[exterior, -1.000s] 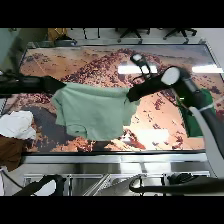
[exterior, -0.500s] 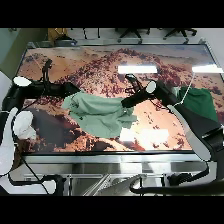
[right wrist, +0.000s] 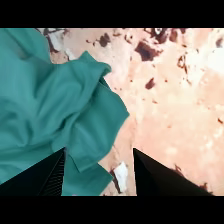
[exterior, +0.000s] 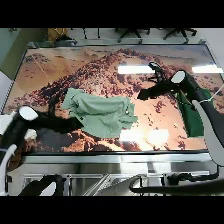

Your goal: Fold the shirts.

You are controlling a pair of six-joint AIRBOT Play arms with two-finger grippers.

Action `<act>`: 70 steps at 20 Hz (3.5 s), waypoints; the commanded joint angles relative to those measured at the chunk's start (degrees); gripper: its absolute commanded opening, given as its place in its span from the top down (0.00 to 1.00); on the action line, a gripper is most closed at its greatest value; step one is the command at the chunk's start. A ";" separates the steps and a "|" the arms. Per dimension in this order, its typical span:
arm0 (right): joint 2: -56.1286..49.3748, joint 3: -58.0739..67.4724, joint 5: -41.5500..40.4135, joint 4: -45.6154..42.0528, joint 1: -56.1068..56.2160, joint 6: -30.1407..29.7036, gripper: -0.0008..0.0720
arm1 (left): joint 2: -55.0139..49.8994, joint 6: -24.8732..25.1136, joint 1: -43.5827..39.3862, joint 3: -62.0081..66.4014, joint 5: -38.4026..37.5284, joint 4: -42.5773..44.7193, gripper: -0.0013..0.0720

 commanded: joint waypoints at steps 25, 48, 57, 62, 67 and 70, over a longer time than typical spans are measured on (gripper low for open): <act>-16.68 -1.33 0.85 26.86 0.48 -9.77 0.96 | -3.50 -4.35 -11.50 -3.80 32.50 1.97 0.96; 44.92 12.26 -15.10 -0.63 -12.24 -9.94 0.96 | 13.22 -2.82 13.14 74.44 -5.29 15.54 0.96; 3.93 8.15 -8.31 7.80 -11.82 -10.23 0.96 | -14.71 2.54 10.95 42.88 1.25 2.97 0.96; -14.19 8.20 -17.92 17.35 -9.66 -10.60 0.96 | -32.52 6.27 6.29 40.50 17.07 2.78 0.95; -10.56 8.28 -9.05 15.52 -11.63 -9.77 0.47 | -39.95 5.60 8.90 55.04 5.53 2.97 0.05; -3.80 7.74 2.08 6.36 -16.72 -0.33 0.47 | -38.47 5.60 14.69 58.97 -5.46 3.48 0.05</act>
